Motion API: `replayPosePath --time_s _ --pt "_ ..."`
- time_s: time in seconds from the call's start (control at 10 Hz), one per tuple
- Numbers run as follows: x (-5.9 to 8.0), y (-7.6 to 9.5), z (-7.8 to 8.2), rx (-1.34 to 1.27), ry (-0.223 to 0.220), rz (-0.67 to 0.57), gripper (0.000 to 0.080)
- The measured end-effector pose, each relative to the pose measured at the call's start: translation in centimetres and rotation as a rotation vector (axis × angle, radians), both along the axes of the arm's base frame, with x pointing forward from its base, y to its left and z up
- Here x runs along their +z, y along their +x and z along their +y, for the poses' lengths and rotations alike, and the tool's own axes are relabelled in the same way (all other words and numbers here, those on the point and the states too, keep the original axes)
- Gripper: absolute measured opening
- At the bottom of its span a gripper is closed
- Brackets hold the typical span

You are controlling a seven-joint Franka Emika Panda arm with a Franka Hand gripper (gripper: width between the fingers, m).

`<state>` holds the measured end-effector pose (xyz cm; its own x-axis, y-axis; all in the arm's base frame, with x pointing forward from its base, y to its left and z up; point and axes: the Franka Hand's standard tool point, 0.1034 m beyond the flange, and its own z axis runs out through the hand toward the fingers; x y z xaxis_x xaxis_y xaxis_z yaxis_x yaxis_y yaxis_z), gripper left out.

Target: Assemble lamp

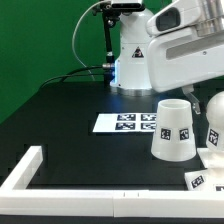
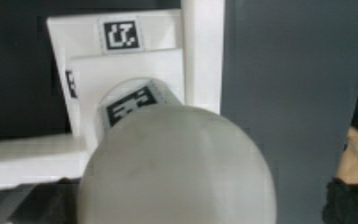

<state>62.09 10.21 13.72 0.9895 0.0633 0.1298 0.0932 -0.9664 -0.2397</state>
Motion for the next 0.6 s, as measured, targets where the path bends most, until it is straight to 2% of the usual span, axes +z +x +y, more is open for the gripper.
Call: replayPosePath --time_s 0.4,0.6 --pt "-1.9 -0.3 -0.6 0.247 -0.024 -0.061 0.0698" --pt "-1.9 -0.3 -0.6 0.232 -0.02 -0.057 0.0687"
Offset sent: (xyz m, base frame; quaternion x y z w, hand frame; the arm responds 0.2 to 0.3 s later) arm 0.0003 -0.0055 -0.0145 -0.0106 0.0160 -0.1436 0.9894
